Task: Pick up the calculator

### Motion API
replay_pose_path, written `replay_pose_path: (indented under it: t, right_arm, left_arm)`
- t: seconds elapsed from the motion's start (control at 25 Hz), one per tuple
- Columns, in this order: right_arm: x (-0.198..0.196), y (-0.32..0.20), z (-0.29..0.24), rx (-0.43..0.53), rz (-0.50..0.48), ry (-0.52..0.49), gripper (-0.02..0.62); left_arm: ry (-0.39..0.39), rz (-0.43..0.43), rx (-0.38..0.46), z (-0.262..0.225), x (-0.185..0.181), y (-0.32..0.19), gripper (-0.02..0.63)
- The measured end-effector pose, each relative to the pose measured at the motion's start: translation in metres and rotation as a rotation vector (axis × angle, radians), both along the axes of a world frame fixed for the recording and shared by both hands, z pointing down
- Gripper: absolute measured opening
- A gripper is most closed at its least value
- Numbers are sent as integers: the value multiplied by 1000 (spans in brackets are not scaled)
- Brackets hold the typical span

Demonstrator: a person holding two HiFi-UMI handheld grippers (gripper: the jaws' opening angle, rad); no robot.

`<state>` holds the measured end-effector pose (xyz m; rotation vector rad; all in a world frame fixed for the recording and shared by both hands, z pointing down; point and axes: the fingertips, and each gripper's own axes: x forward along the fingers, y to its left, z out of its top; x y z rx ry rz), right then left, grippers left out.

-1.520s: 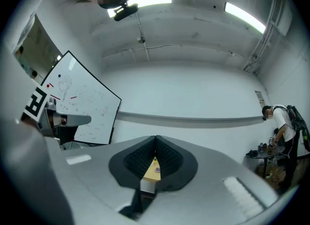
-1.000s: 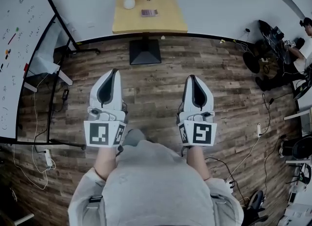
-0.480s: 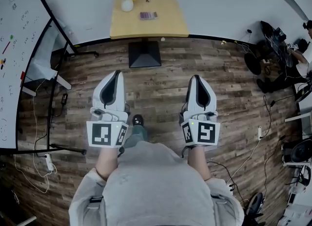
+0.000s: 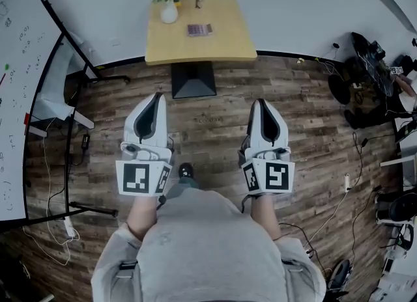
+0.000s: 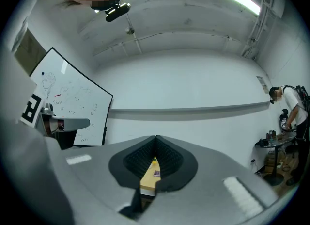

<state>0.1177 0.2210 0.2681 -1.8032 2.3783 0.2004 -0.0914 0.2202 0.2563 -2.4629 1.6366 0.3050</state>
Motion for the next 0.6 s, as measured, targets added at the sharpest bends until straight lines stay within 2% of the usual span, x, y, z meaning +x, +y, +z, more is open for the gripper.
replay_pose_path:
  t: [0.2,0.6]
  right_arm:
    - [-7,-34,1,-15,8,-28,2]
    - [-24,-87,-2,-6,29,-66,2]
  left_arm:
    - [3,10,-14,1,-10,-37,6]
    - [-7,33,8,-4,-28,-91,5]
